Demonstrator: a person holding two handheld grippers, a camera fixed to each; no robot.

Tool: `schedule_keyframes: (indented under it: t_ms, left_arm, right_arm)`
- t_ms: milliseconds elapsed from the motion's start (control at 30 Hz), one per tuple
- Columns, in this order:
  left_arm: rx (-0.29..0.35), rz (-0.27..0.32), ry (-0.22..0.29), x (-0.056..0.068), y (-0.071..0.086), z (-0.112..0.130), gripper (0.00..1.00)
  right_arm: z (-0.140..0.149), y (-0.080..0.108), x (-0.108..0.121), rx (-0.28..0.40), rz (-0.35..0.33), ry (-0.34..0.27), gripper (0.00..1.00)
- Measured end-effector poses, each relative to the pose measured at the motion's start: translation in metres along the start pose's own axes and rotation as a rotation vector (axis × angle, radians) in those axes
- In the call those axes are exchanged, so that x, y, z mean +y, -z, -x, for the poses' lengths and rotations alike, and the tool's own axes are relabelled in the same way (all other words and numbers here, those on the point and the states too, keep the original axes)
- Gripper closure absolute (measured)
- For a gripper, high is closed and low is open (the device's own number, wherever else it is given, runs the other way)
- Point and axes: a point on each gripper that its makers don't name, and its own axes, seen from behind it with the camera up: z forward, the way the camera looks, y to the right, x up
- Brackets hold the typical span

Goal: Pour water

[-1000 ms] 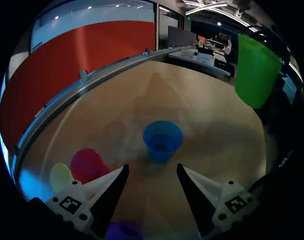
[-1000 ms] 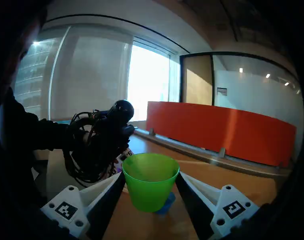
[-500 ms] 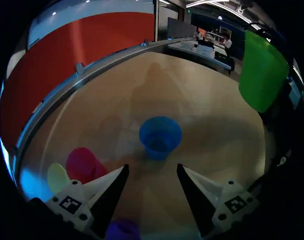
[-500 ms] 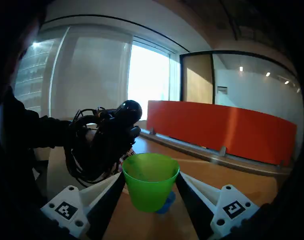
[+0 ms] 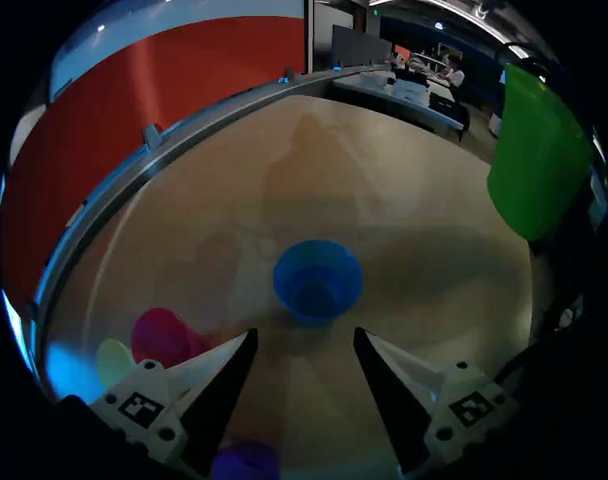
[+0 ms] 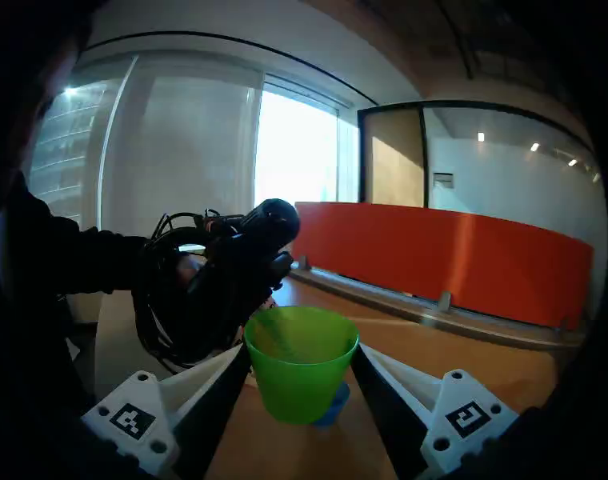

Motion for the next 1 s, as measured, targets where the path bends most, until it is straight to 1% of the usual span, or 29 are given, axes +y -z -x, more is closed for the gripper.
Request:
schedule_keyframes:
  t_ms: [267, 500, 867, 1000]
  left_arm:
    - [0.008, -0.005, 0.014, 0.0, -0.003, -0.006, 0.12]
    - [0.017, -0.002, 0.016, 0.004, -0.007, -0.011, 0.12]
    - [0.026, -0.002, 0.024, 0.006, -0.012, -0.014, 0.12]
    - [0.023, 0.002, 0.026, 0.008, -0.014, -0.014, 0.12]
  right_arm:
    - [0.003, 0.004, 0.005, -0.001, 0.023, -0.01, 0.1]
    - [0.006, 0.004, 0.013, -0.004, 0.06, -0.022, 0.1]
    - [0.012, 0.008, 0.041, -0.015, 0.177, -0.042, 0.1]
    - [0.015, 0.011, 0.05, -0.016, 0.209, -0.051, 0.1]
